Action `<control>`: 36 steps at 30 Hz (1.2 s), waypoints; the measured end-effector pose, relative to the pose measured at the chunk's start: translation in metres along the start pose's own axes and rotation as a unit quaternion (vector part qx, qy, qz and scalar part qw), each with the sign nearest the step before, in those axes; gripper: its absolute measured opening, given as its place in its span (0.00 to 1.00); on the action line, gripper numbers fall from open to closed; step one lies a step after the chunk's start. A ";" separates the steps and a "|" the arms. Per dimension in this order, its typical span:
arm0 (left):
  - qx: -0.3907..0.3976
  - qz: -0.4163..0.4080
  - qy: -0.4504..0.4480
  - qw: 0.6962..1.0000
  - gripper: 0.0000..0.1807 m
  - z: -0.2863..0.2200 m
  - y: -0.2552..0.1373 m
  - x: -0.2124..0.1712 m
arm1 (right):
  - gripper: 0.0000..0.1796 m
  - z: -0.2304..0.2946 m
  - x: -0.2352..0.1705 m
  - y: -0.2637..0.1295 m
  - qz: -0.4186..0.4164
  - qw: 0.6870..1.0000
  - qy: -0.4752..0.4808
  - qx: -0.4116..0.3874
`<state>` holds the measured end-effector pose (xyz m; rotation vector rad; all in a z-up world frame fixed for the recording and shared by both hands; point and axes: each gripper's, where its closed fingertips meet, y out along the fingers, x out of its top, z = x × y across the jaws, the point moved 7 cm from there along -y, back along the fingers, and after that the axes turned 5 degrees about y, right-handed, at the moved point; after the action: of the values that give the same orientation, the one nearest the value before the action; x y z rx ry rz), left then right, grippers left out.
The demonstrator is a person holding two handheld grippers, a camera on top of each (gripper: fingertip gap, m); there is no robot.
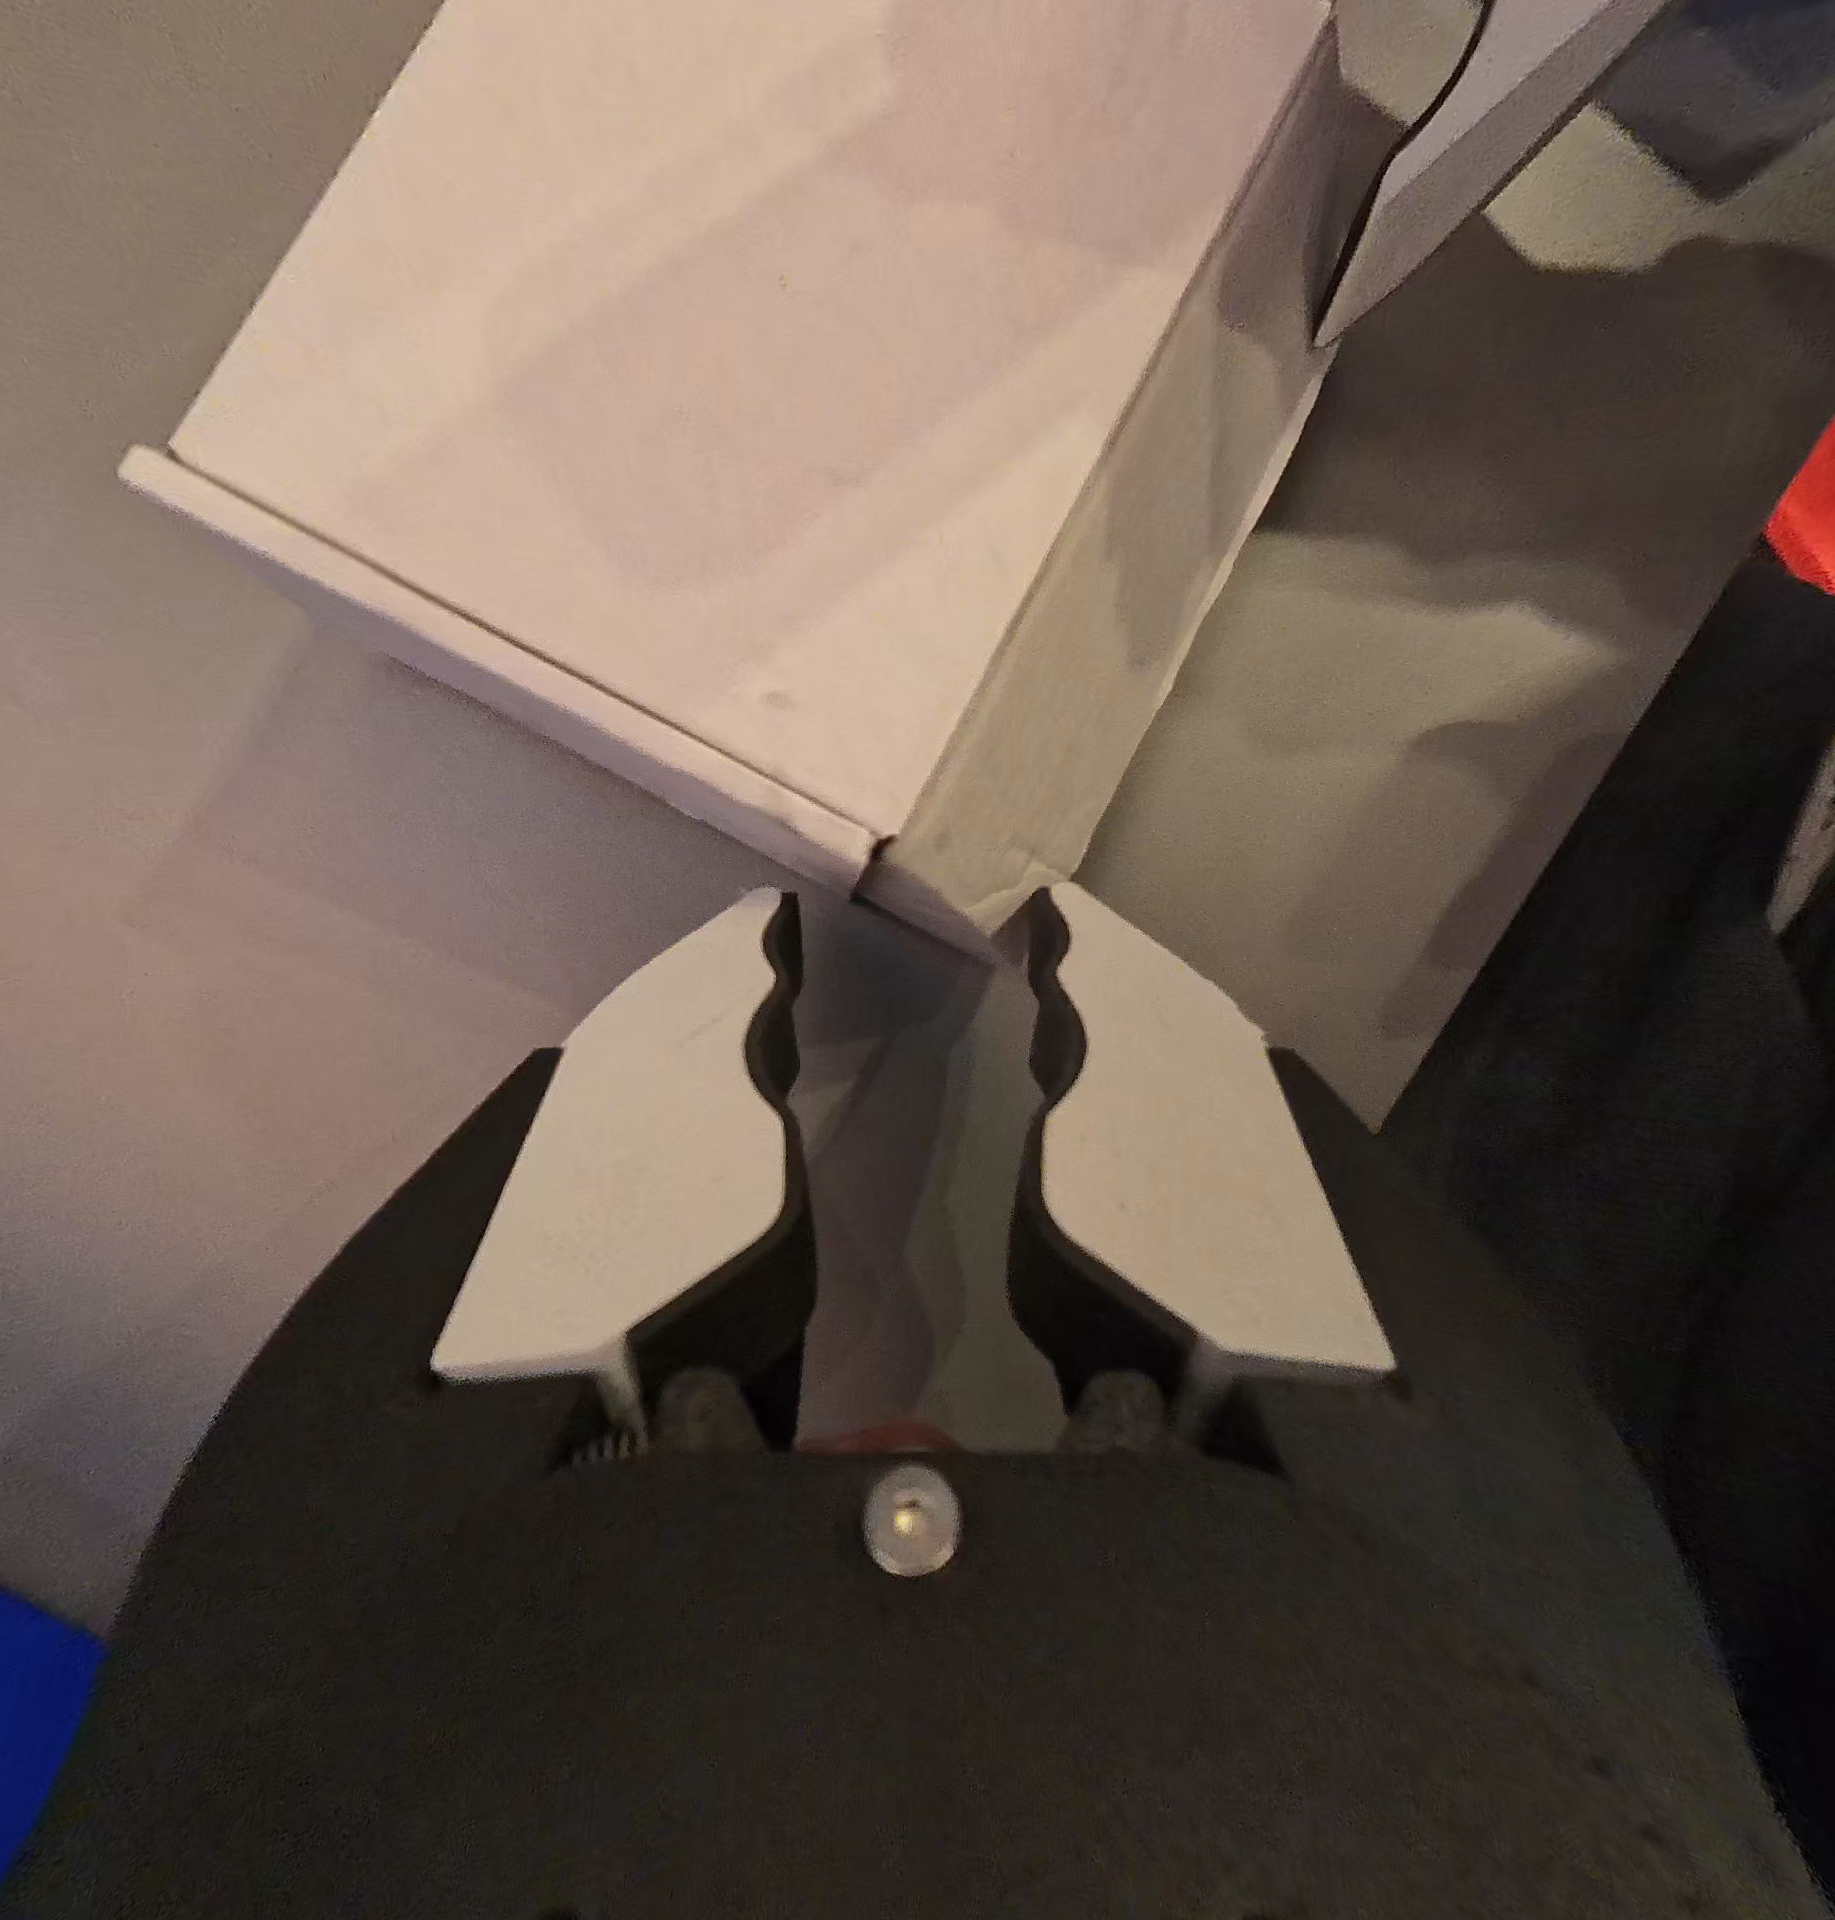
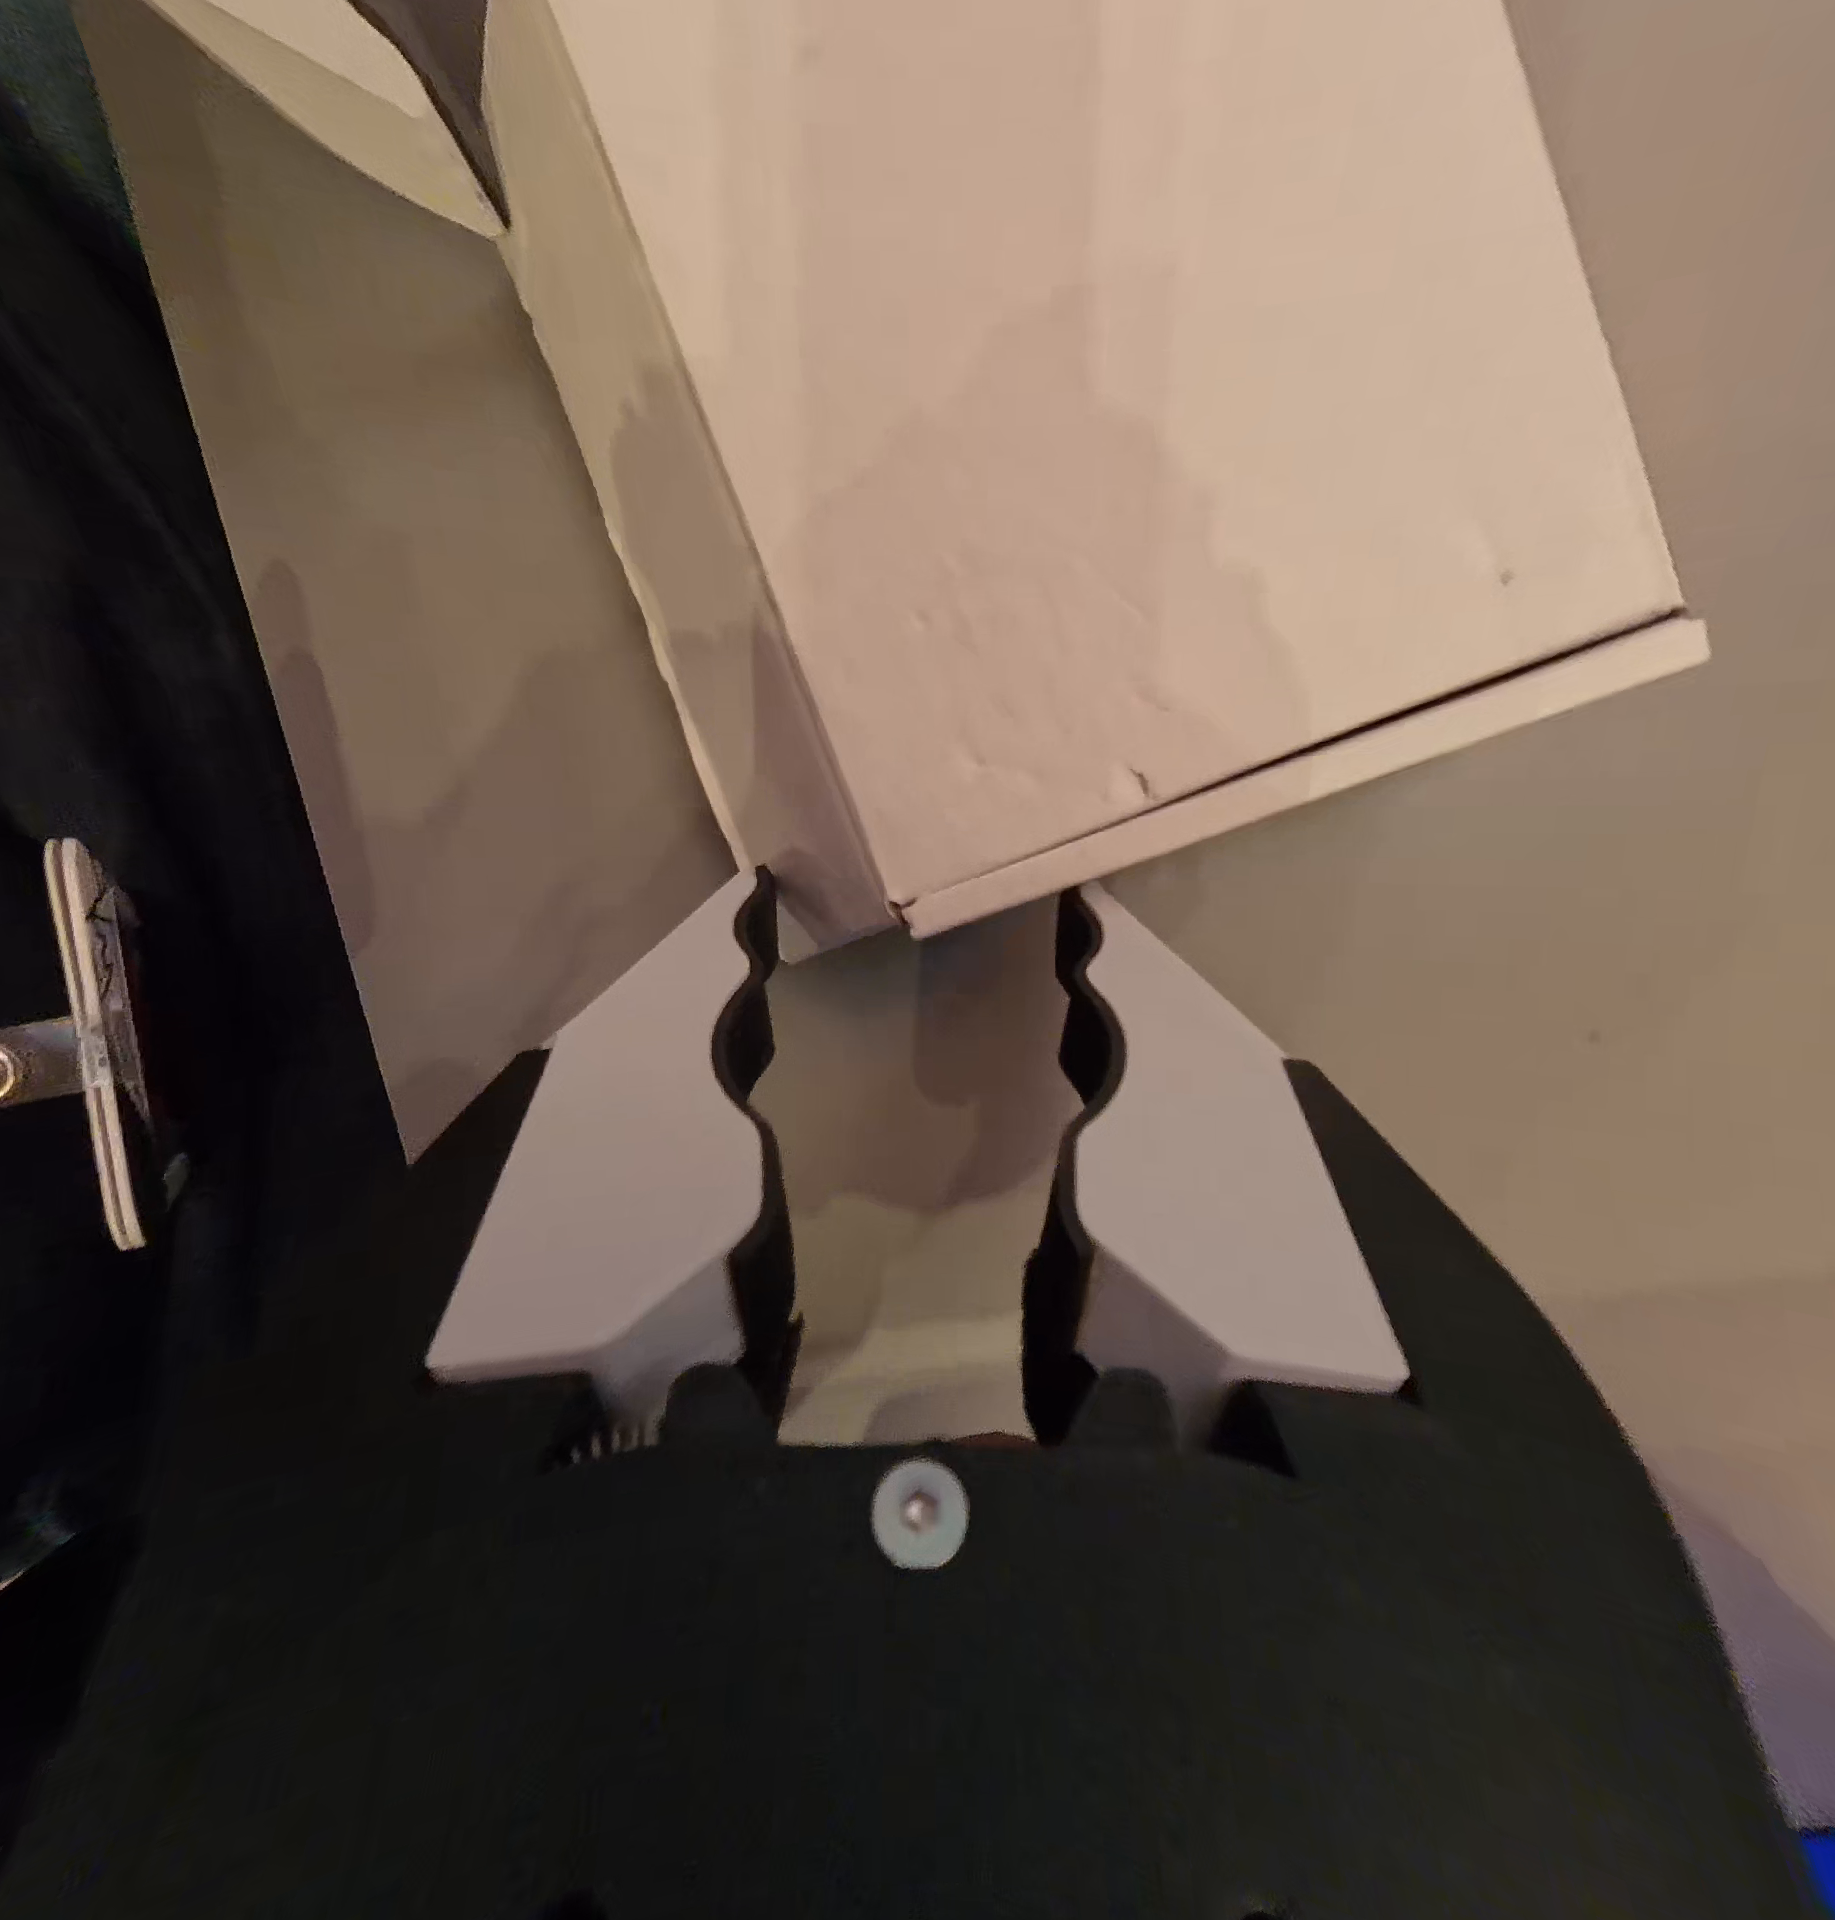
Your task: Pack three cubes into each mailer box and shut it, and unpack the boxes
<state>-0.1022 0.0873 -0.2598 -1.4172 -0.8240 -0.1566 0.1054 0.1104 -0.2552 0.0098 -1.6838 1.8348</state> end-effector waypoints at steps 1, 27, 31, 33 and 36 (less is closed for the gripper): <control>-0.003 0.000 0.008 1.000 0.21 0.000 0.001 0.001 | 0.29 0.000 0.001 0.000 0.000 1.000 -0.003 -0.003; 0.025 0.019 0.146 0.989 0.23 0.024 0.021 0.016 | 0.28 -0.026 0.006 0.009 0.071 0.992 -0.081 -0.064; 0.008 0.009 0.140 0.990 0.24 0.025 0.020 0.015 | 0.29 -0.030 0.005 0.008 0.054 0.994 -0.069 -0.059; -0.041 0.001 0.128 0.991 0.26 0.023 0.018 0.014 | 0.30 -0.030 0.002 0.006 0.046 0.996 -0.065 -0.039; -0.084 -0.011 0.098 0.992 0.28 0.027 0.015 0.017 | 0.30 -0.032 0.000 0.003 0.038 0.997 -0.061 -0.013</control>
<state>-0.0927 0.1209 -0.2644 -1.5235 -0.6776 -0.3839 0.1166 0.1394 -0.2637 0.0492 -1.8140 1.9019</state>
